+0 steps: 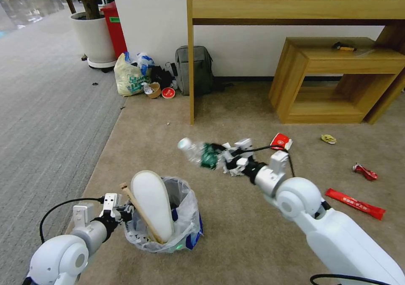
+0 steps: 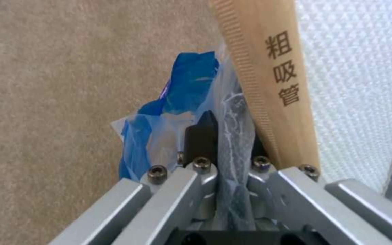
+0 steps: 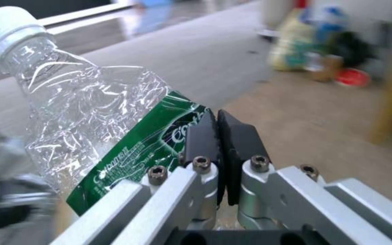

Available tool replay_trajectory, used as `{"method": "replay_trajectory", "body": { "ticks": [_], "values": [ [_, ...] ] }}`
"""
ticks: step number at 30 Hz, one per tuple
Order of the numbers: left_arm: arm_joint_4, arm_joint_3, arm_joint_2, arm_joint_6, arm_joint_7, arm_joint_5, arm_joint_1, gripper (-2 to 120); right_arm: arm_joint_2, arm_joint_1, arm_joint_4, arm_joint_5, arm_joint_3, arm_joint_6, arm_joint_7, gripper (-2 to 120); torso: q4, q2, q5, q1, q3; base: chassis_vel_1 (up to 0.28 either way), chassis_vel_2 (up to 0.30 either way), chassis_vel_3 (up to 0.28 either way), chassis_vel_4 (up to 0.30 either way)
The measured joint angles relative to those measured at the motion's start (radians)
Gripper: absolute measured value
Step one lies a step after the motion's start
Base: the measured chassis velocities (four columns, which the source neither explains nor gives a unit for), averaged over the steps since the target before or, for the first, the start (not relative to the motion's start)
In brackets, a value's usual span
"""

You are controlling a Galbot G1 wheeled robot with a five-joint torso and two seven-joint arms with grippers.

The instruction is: Pick up the trash bin and place the garbage on the floor into it.

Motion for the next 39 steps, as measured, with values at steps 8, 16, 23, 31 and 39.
{"method": "replay_trajectory", "body": {
  "ticks": [8, 16, 23, 31, 39],
  "values": [
    [0.000, 0.018, -0.004, 0.000, -0.012, -0.001, 0.000, 0, 0.019, 0.191, -0.066, -0.083, -0.228, -0.021, -0.047, 0, 0.0001, 0.000, 0.0000, 0.000, 0.000, 0.000, 0.000, 0.000, 0.000],
    [-0.002, 0.025, -0.015, 0.000, -0.013, 0.002, 0.004, 0, 0.036, 0.257, -0.090, -0.226, -0.362, -0.021, -0.083, 0, -0.0001, 0.000, 0.0001, 0.000, 0.000, 0.000, 0.000, 0.000, 0.000],
    [-0.002, 0.036, -0.016, 0.000, -0.019, 0.003, -0.002, 0, 0.053, 0.265, -0.093, -0.249, -0.416, -0.029, -0.084, 0, -0.0001, 0.000, 0.0000, 0.000, 0.000, 0.000, 0.000, 0.000, 0.000],
    [-0.017, 0.037, -0.018, 0.000, -0.021, 0.004, -0.001, 0, 0.092, 0.260, -0.167, -0.296, -0.452, -0.033, -0.080, 0, -0.0001, 0.000, 0.0001, 0.000, 0.000, 0.000, 0.000, 0.000, 0.000],
    [-0.022, 0.036, -0.020, 0.000, -0.021, 0.001, -0.005, 0, 0.095, 0.251, -0.180, -0.301, -0.454, -0.043, -0.081, 0, -0.0001, 0.000, 0.0002, 0.000, 0.000, 0.000, 0.000, 0.000, 0.000]
  ]
}}
